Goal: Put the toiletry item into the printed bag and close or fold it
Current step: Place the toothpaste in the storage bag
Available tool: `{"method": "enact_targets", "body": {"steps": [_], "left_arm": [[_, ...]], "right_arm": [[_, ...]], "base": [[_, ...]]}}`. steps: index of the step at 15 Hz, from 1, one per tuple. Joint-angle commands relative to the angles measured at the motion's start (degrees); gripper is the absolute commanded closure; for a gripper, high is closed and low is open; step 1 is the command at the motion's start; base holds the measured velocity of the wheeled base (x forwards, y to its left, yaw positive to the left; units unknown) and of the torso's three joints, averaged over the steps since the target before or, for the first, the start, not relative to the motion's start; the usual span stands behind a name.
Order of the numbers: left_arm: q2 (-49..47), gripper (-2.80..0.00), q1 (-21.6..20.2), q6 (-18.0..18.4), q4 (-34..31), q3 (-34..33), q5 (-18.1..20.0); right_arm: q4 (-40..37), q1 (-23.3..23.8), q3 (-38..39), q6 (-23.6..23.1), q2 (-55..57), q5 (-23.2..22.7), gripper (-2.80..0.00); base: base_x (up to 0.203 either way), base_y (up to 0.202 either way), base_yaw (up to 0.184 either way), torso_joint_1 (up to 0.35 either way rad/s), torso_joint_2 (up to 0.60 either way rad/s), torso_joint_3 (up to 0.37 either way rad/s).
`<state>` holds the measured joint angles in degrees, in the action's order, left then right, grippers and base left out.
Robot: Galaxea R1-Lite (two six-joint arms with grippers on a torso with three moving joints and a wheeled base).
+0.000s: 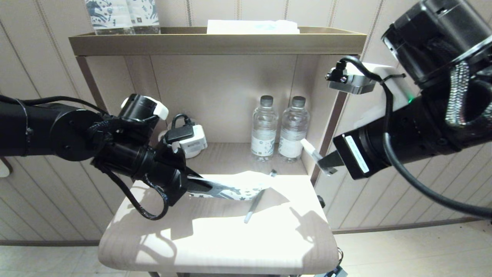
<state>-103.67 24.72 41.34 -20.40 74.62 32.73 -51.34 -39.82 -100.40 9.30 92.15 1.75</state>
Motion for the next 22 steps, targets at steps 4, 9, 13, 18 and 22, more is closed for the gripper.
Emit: {"method": "enact_targets", "body": {"steps": [4, 9, 13, 18, 22], "left_arm": [[-0.39, 0.0, 2.88, 0.15, 4.24, 0.18, -4.16], [0.57, 0.0, 2.88, 0.06, 4.48, -0.26, -3.72], [1.45, 0.0, 2.84, -0.12, 4.11, -1.01, -3.63], [2.46, 0.0, 2.88, 0.13, 4.38, -4.08, -2.89], [4.08, 0.0, 3.16, 0.24, 4.4, -6.15, -2.76]], "right_arm": [[-19.41, -1.47, -10.94, -0.58, 6.6, -13.62, 0.0], [-22.05, 0.71, -9.64, -0.69, 9.44, -16.6, 0.0], [-21.62, 0.33, -9.95, -0.71, 13.46, -16.7, 0.0], [-18.19, 0.71, -10.26, -0.25, 16.57, -16.78, 0.0], [-17.28, 0.71, -10.26, 0.1, 17.73, -16.78, 0.0]], "base": [[0.0, 0.0, 0.0, 0.0, 0.0, 0.0], [0.0, 0.0, 0.0, 0.0, 0.0, 0.0], [0.0, 0.0, 0.0, 0.0, 0.0, 0.0], [0.0, 0.0, 0.0, 0.0, 0.0, 0.0], [0.0, 0.0, 0.0, 0.0, 0.0, 0.0]]}}
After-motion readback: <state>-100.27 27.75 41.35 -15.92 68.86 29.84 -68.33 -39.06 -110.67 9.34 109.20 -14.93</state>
